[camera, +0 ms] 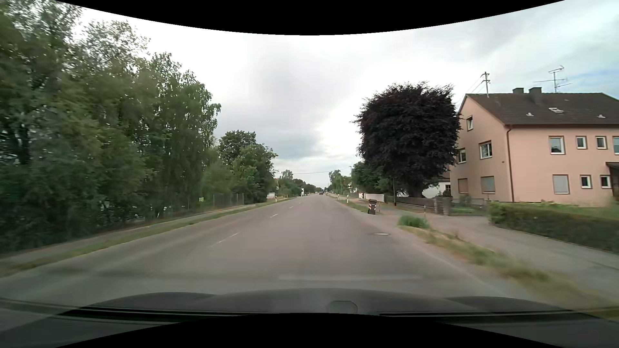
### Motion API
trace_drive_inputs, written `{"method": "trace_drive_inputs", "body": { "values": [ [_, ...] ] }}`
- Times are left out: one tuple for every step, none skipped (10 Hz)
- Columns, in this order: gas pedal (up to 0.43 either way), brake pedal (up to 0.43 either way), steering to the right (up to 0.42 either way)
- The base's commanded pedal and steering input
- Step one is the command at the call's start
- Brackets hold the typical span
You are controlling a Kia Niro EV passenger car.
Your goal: Follow the waypoints while adhering to traffic rules and regulations
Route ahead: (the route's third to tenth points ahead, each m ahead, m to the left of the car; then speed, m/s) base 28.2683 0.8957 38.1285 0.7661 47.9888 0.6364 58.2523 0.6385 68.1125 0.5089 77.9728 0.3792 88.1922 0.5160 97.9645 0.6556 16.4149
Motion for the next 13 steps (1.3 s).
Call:
{"method": "trace_drive_inputs", "body": {
  "values": [
    [0.197, 0.000, -0.004],
    [0.197, 0.000, -0.003],
    [0.197, 0.000, -0.003],
    [0.189, 0.000, -0.004],
    [0.177, 0.000, -0.003],
    [0.157, 0.000, -0.003],
    [0.157, 0.000, -0.004],
    [0.157, 0.000, -0.003],
    [0.157, 0.000, -0.003],
    [0.157, 0.000, -0.003],
    [0.157, 0.000, -0.003],
    [0.157, 0.000, -0.003],
    [0.150, 0.000, -0.003]
  ]
}}
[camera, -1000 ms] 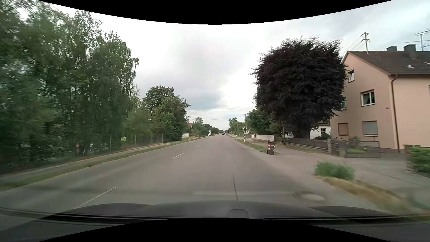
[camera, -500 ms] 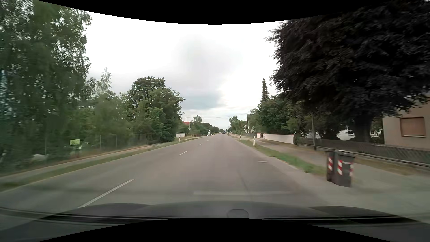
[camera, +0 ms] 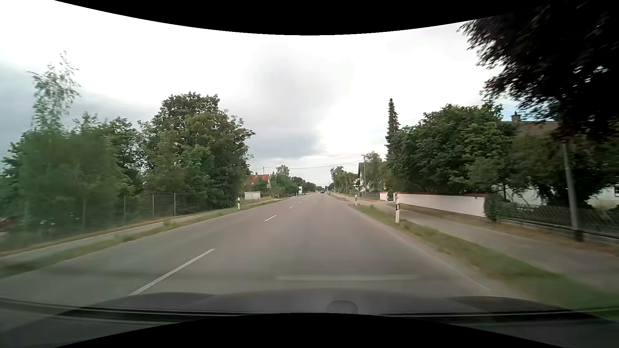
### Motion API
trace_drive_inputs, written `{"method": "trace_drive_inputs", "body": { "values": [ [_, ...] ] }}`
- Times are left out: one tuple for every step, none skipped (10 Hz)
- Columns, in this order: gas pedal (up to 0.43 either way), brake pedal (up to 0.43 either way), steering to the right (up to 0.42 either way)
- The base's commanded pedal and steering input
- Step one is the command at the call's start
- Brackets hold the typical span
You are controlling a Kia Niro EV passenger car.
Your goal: Follow the waypoints while adhering to traffic rules and regulations
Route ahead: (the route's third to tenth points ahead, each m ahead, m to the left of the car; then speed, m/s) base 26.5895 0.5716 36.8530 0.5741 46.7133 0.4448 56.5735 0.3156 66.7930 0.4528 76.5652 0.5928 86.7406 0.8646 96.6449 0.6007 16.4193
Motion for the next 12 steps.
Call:
{"method": "trace_drive_inputs", "body": {
  "values": [
    [0.150, 0.000, -0.002],
    [0.150, 0.000, -0.002],
    [0.150, 0.000, -0.002],
    [0.150, 0.000, -0.002],
    [0.150, 0.000, -0.002],
    [0.150, 0.000, -0.002],
    [0.130, 0.000, -0.002],
    [0.118, 0.000, -0.002],
    [0.118, 0.000, -0.002],
    [0.118, 0.000, -0.002],
    [0.118, 0.000, -0.002],
    [0.118, 0.000, -0.002]
  ]
}}
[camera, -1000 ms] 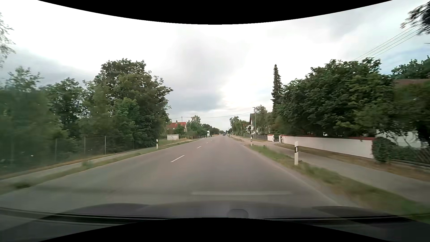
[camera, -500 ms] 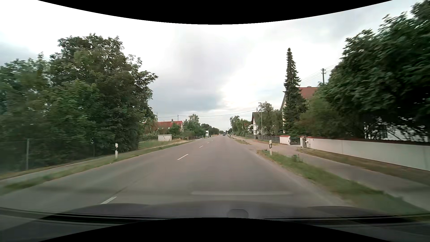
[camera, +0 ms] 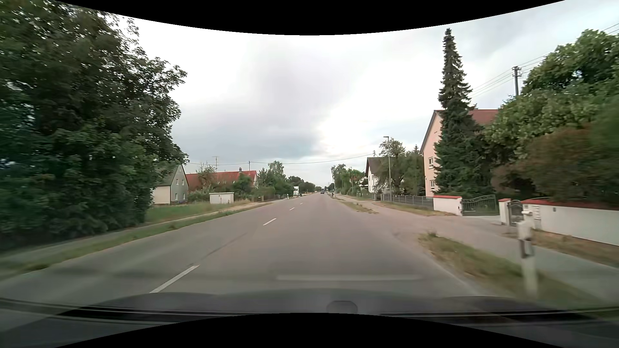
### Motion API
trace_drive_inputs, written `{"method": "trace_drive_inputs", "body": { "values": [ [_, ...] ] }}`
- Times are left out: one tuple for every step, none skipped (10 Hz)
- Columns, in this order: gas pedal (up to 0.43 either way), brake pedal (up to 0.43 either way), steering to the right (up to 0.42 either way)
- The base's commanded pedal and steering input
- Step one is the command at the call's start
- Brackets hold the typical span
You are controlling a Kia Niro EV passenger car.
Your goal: Follow the waypoints while adhering to traffic rules and regulations
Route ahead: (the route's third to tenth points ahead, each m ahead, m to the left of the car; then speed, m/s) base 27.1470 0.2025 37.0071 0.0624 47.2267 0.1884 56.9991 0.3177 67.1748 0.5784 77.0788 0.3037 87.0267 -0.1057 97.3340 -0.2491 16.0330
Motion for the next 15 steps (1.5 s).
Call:
{"method": "trace_drive_inputs", "body": {
  "values": [
    [0.118, 0.000, -0.002],
    [0.118, 0.000, -0.002],
    [0.118, 0.000, -0.002],
    [0.118, 0.000, -0.001],
    [0.118, 0.000, -0.001],
    [0.130, 0.000, -0.001],
    [0.130, 0.000, -0.001],
    [0.130, 0.000, -0.001],
    [0.130, 0.000, -0.002],
    [0.130, 0.000, -0.001],
    [0.130, 0.000, -0.001],
    [0.130, 0.000, -0.001],
    [0.130, 0.000, -0.001],
    [0.130, 0.000, 0.000],
    [0.130, 0.000, 0.000]
  ]
}}
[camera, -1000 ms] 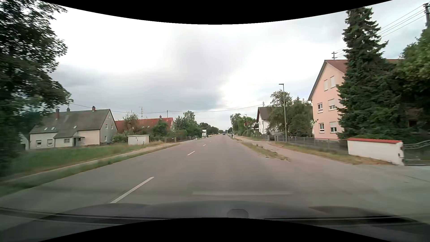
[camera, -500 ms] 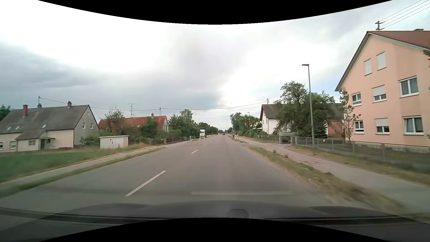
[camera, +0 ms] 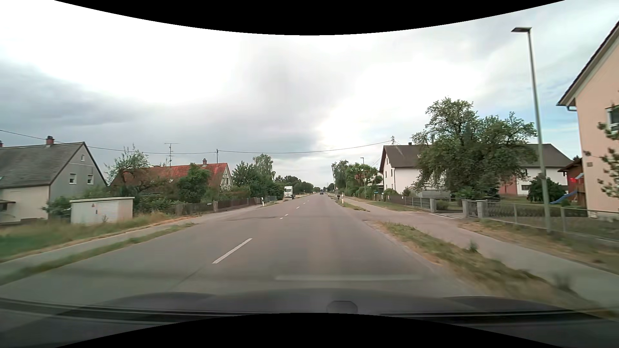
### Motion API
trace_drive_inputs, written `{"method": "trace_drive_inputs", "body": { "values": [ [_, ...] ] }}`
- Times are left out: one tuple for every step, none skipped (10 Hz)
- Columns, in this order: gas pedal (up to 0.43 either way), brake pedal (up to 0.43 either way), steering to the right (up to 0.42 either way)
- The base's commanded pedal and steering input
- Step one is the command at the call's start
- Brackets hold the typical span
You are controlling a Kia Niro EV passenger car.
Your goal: Follow the waypoints while adhering to traffic rules and regulations
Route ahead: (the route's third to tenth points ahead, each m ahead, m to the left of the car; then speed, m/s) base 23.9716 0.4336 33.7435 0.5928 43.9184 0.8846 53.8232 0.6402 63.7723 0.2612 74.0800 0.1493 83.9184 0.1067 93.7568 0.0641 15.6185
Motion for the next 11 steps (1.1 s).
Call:
{"method": "trace_drive_inputs", "body": {
  "values": [
    [0.130, 0.000, 0.000],
    [0.138, 0.000, 0.000],
    [0.138, 0.000, -0.001],
    [0.138, 0.000, 0.000],
    [0.138, 0.000, -0.001],
    [0.150, 0.000, -0.001],
    [0.150, 0.000, 0.000],
    [0.157, 0.000, 0.000],
    [0.157, 0.000, -0.001],
    [0.157, 0.000, -0.001],
    [0.157, 0.000, -0.001]
  ]
}}
